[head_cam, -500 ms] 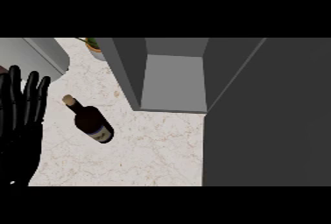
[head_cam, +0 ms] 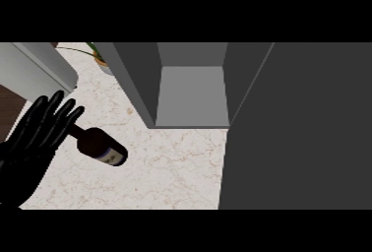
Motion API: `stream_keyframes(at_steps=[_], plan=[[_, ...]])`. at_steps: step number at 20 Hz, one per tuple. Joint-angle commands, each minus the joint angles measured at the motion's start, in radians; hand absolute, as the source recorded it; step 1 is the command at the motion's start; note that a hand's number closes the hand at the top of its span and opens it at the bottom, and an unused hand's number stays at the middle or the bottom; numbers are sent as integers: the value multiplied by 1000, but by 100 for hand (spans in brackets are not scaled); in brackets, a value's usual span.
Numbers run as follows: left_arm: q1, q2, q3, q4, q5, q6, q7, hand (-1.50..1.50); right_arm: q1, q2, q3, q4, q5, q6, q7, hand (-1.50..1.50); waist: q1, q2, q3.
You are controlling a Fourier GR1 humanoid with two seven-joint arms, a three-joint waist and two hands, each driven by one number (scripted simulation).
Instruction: Pick up the wine, place it into the cabinet and close the cabinet
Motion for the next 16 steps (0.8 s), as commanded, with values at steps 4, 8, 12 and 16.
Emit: stream_keyframes(at_steps=[4, 8, 12, 16], plan=[[-30, 139, 111, -19, 384, -55, 240, -150, 21, -25, 47, -211, -74, 15, 210, -150, 2, -3, 4], [-66, 203, 197, -106, 513, 32, 340, -150, 31, -66, -4, -386, -141, -5, 370, -150, 1, -4, 5], [-45, 236, 269, -131, 605, 36, 394, -150, -126, -68, -12, -369, -142, -51, 496, -150, 7, -3, 4], [-97, 258, 273, -142, 617, 75, 452, -150, -268, -70, -31, -323, -140, -93, 596, -150, 7, -2, 4]])
